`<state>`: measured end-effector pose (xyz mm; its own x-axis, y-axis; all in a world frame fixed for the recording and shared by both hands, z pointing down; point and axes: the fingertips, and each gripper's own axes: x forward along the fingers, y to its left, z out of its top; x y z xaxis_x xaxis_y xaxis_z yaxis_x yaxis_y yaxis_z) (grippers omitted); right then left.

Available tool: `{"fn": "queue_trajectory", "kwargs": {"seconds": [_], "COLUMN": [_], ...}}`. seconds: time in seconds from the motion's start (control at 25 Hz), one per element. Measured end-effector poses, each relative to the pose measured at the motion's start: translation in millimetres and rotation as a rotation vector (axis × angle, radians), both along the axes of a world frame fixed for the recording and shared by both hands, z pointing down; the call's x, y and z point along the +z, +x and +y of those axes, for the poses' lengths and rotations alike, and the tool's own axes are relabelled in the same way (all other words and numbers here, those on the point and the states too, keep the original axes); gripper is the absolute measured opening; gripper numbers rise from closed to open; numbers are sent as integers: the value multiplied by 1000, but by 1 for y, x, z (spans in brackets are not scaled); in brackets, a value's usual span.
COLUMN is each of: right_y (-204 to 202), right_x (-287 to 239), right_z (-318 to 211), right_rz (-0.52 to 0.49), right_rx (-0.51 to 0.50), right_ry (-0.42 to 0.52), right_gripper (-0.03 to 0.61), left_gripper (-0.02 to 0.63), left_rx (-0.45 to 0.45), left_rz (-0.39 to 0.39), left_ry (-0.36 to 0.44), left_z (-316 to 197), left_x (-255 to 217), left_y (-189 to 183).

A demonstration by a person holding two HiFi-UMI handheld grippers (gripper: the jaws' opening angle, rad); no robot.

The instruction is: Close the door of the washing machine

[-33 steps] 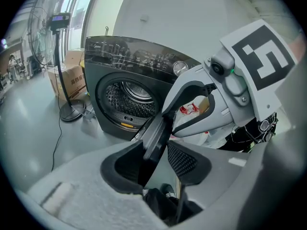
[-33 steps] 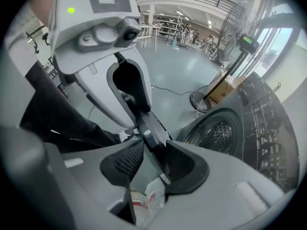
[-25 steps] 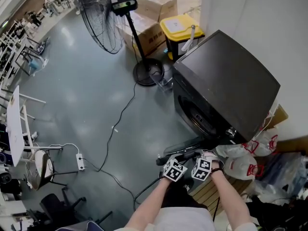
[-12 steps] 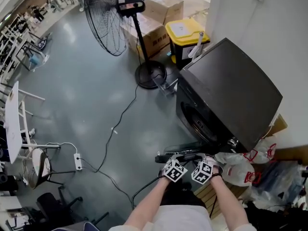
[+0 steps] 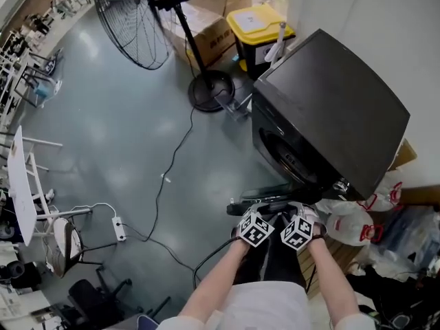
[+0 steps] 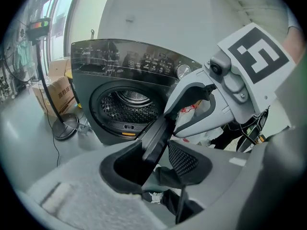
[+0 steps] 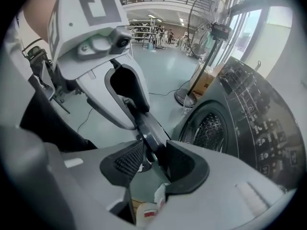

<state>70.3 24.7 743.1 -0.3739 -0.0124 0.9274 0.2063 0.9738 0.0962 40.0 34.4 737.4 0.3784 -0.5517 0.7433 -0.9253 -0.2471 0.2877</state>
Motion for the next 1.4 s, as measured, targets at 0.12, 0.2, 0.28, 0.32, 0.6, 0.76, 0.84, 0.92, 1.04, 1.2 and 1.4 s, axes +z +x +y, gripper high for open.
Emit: {"fn": "queue_trajectory", "kwargs": {"seconds": [0.12,0.2,0.28,0.32,0.6,0.76,0.84,0.92,1.04,1.2,1.4], "right_y": [-2,-2,-2,-3,-6,-10,-12,-11,-11,-12,-18], "right_x": [0,1,2,1,0,-1,0,1,1,0,0], "right_z": [-2,-4,-3,-2,-7,-9,-11,-11,-12,-13,-19], "right_rz": [-6,-7,-8,-9,-15,-11,-1,6,-2,-15,-23], "right_rx": [8,14,19,21,41,60,63,61,68,84,97], "right_ry": [2,5,7,8,1,3,3,0,0,2,-3], "right_gripper": [144,144,144,144,144,144,144,144,144,144,144], "left_gripper": [167,169,167,169,172,172,173,173,173,173,175], "left_rx": [-1,-1,-3,-6,-14,-19,-16,-12,-10,6,27], "left_rz": [3,1,-5,-10,-17,-23,-21,-16,-16,-3,-7], "left_ry": [14,19,20,20,32,44,41,38,33,16,21], "left_z": [-2,-4,-3,-2,-7,-10,-12,-12,-13,-15,-22], "left_x": [-1,1,1,1,0,-2,-1,1,1,1,-1], "left_y": [-3,-4,-4,-4,-8,-14,-15,-15,-15,-16,-23]}}
